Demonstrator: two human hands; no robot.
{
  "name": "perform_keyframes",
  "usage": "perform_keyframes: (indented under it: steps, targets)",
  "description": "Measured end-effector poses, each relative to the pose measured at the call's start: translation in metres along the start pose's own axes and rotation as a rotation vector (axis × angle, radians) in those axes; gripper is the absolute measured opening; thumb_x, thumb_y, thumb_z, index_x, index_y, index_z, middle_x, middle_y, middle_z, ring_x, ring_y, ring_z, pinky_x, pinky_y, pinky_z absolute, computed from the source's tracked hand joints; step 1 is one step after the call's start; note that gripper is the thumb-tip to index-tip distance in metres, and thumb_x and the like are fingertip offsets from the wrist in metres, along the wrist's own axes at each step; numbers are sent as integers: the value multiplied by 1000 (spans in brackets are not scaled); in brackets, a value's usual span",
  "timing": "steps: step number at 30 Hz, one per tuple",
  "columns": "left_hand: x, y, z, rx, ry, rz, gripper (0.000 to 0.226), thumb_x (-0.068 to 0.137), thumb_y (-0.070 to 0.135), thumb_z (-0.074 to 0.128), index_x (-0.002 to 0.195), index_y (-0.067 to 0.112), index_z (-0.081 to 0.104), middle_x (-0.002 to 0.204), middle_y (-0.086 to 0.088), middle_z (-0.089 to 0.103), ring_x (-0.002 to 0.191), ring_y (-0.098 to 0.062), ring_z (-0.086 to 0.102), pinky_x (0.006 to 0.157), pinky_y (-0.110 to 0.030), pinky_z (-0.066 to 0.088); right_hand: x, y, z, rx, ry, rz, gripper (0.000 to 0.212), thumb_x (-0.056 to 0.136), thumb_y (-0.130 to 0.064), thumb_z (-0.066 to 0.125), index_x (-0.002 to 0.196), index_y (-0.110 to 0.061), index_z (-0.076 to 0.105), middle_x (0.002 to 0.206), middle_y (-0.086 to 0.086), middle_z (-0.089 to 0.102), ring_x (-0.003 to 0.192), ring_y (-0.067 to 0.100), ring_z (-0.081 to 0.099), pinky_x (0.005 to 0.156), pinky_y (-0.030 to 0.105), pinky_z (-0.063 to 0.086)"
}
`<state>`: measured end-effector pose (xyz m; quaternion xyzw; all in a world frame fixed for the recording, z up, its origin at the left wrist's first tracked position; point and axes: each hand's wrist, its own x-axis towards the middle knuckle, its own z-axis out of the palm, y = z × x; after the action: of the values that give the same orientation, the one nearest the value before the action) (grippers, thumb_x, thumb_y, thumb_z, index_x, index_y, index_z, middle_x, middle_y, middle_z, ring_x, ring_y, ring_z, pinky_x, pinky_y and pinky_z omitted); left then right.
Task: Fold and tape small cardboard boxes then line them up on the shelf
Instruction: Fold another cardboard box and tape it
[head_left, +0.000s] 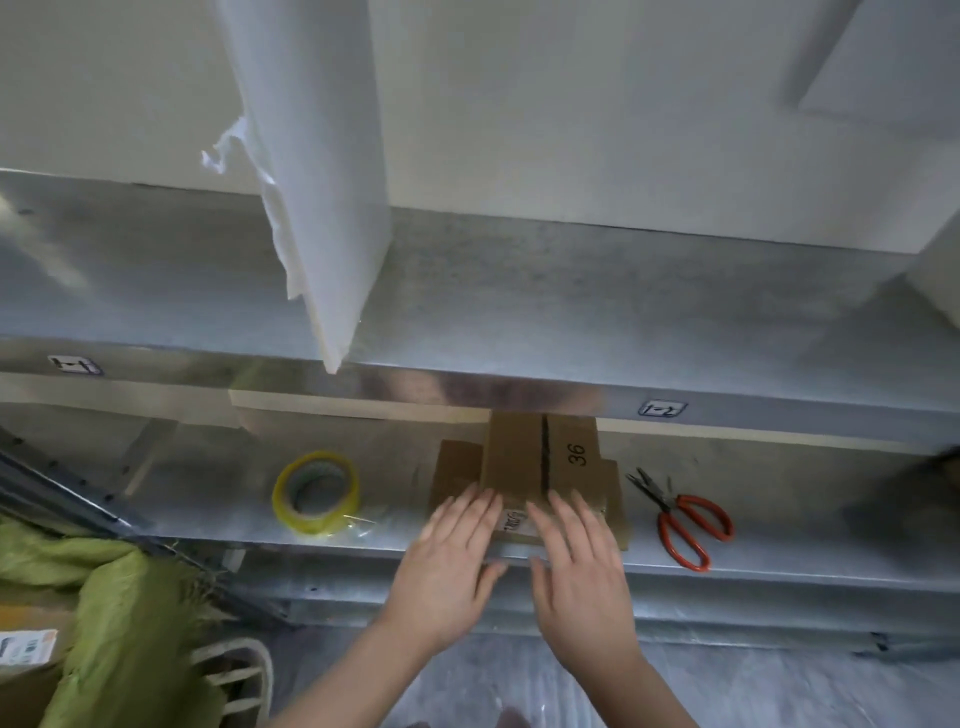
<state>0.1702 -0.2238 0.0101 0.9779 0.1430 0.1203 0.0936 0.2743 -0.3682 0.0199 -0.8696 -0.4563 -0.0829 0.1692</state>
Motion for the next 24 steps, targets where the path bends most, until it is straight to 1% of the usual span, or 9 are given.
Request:
perform_keyframes:
  steps: [4, 7, 9, 11, 14, 17, 19, 22, 24]
  targets:
    - [8, 25, 6, -48, -25, -170, 58, 97, 46, 46, 145, 13, 43, 148, 0, 44, 139, -16, 39, 115, -34, 19, -3, 41, -3, 73, -55, 99, 51, 83, -11, 70, 133, -15, 58, 139, 8, 53, 131, 33, 48, 107, 51, 42]
    - [12, 25, 15, -193, -35, -331, 59, 101, 47, 32, 153, 20, 23, 158, 4, 25, 145, -13, 22, 117, -23, 8, -1, 60, -2, 208, -157, 207, 48, 93, -18, 59, 140, -21, 50, 148, 5, 42, 137, 26, 38, 113, 39, 35]
    - [18, 24, 18, -297, -15, -404, 57, 101, 44, 35, 152, 20, 25, 157, 3, 27, 143, -13, 26, 116, -24, 18, 2, 70, -2, 312, -224, 240, 44, 98, -22, 50, 142, -25, 45, 151, 1, 35, 138, 20, 35, 111, 29, 32]
    - [25, 28, 17, -414, 2, -479, 55, 100, 40, 42, 149, 18, 30, 154, 1, 33, 138, -15, 36, 110, -24, 28, 7, 75, -1, 391, -240, 249, 40, 98, -21, 50, 138, -24, 48, 148, 1, 36, 133, 19, 40, 106, 24, 34]
    - [34, 34, 18, -542, 38, -577, 53, 97, 35, 53, 145, 16, 37, 146, -1, 43, 132, -15, 43, 106, -23, 31, 15, 80, -2, 507, -232, 311, 34, 94, -17, 58, 128, -22, 55, 135, 1, 43, 122, 16, 47, 99, 18, 34]
    - [40, 36, 22, -600, 45, -652, 57, 94, 31, 60, 145, 16, 39, 144, -2, 46, 129, -18, 46, 110, -30, 35, 24, 85, 2, 586, -189, 386, 32, 87, -14, 67, 117, -21, 62, 119, -2, 51, 108, 11, 50, 89, 14, 34]
    - [42, 36, 23, -616, 60, -675, 61, 91, 28, 65, 145, 17, 39, 143, -2, 48, 128, -19, 47, 109, -32, 37, 28, 86, 5, 647, -174, 434, 32, 83, -12, 72, 111, -24, 63, 113, -4, 52, 102, 11, 53, 87, 15, 38]
    - [43, 30, 25, -583, 59, -628, 63, 85, 29, 72, 141, 23, 44, 137, 2, 52, 125, -16, 50, 104, -27, 39, 30, 91, 9, 719, -182, 468, 34, 79, -16, 77, 106, -29, 61, 110, -7, 51, 99, 12, 58, 94, 28, 49]
    - [45, 22, 23, -536, 37, -580, 58, 82, 36, 74, 135, 30, 50, 130, 6, 57, 118, -13, 54, 97, -23, 42, 31, 96, 11, 719, -190, 452, 39, 76, -26, 81, 109, -31, 60, 110, -9, 51, 98, 10, 58, 90, 26, 50]
